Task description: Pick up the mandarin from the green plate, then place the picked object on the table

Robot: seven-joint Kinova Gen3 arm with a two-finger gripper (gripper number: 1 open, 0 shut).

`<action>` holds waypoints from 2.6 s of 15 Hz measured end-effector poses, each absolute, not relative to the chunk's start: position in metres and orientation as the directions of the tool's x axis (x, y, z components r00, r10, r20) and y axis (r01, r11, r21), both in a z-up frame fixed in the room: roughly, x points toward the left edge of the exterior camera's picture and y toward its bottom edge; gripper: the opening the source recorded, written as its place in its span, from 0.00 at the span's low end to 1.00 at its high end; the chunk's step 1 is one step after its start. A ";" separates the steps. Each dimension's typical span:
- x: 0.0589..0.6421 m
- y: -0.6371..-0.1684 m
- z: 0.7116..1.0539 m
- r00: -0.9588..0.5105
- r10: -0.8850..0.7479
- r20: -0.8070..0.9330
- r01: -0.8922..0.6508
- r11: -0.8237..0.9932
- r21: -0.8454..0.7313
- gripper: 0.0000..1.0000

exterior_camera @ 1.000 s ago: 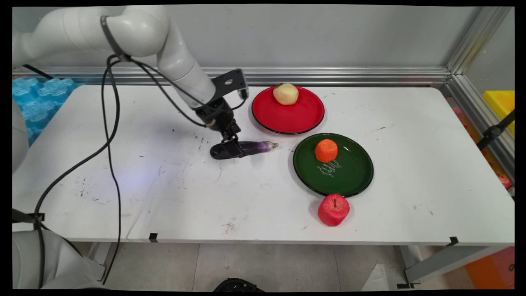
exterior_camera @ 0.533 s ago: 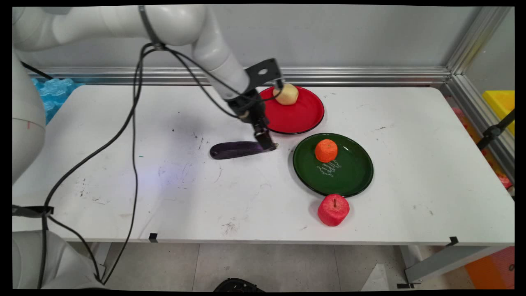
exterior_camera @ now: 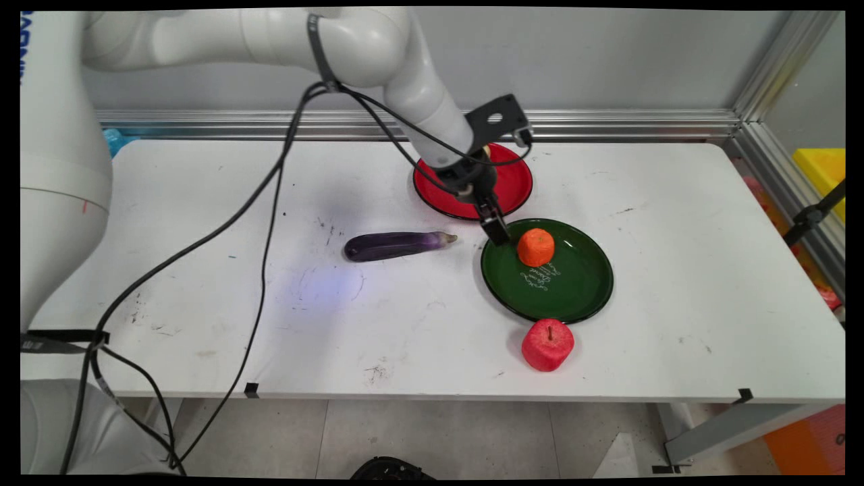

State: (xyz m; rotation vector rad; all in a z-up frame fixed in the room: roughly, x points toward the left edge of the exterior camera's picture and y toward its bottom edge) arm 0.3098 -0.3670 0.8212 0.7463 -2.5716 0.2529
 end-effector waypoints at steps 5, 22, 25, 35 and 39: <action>0.282 -0.374 0.801 -0.742 -0.463 0.485 -0.554 0.831 -0.055 1.00; 0.239 -0.378 0.757 -0.732 -0.461 0.502 -0.565 0.822 -0.068 0.00; 0.239 -0.378 0.760 -0.727 -0.468 0.502 -0.571 0.819 -0.063 0.00; 0.262 -0.363 0.820 -0.726 -0.467 0.504 -0.557 0.830 -0.033 0.00; 0.284 -0.343 0.840 -0.723 -0.476 0.501 -0.557 0.830 -0.015 0.00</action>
